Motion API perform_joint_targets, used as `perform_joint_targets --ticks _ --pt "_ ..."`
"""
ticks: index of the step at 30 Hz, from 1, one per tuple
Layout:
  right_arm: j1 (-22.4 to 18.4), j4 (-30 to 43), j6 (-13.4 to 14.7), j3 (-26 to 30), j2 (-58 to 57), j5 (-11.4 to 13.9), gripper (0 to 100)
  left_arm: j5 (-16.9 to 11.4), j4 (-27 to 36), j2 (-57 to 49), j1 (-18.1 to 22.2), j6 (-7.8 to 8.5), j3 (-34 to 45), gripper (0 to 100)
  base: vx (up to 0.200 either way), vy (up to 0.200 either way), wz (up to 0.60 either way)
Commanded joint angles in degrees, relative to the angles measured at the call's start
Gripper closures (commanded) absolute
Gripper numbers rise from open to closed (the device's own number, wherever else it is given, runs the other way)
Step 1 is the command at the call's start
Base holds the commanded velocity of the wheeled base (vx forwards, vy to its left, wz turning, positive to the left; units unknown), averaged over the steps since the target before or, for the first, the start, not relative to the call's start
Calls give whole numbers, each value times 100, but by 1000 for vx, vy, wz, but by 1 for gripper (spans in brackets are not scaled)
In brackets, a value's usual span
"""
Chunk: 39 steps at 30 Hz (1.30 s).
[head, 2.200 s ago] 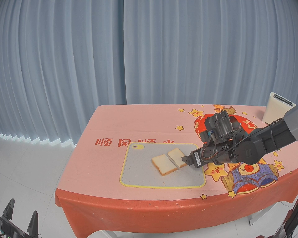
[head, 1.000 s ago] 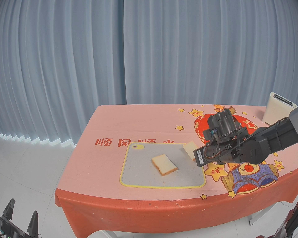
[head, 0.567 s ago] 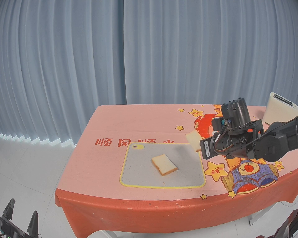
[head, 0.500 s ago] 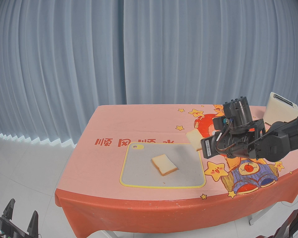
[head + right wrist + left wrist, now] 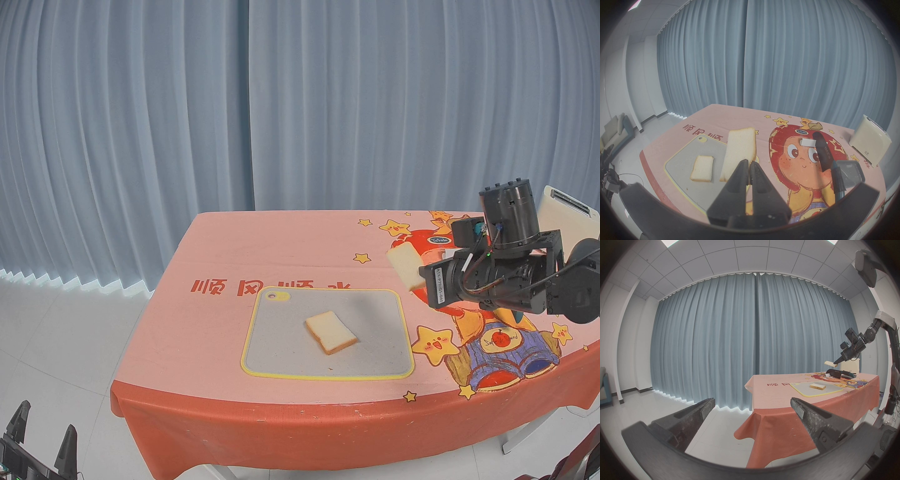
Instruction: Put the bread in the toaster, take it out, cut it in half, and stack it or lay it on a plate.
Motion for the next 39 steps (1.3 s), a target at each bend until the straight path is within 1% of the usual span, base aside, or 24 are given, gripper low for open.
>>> perform_joint_targets --ticks 1,11,15,20,29,36,39 --pt "-32 -52 3 217 -393 8 100 1 -1 -57 1 -1 101 0 0 0 0" --pt "-14 -79 21 533 -868 8 100 1 -1 -57 1 -1 101 0 0 0 0" --pt "12 -79 30 955 -1483 8 100 1 -1 -57 1 -1 101 0 0 0 0" --pt "12 -96 91 1359 -1844 17 100 1 -1 -57 1 -1 101 0 0 0 0" --pt "21 -96 100 1684 -2063 25 100 1 -1 -57 1 -1 101 0 0 0 0" --pt "21 -88 100 1720 -2151 8 100 1 -1 -57 1 -1 101 0 0 0 0" --pt "12 -96 100 1887 -2265 8 100 1 -1 -57 1 -1 101 0 0 0 0"
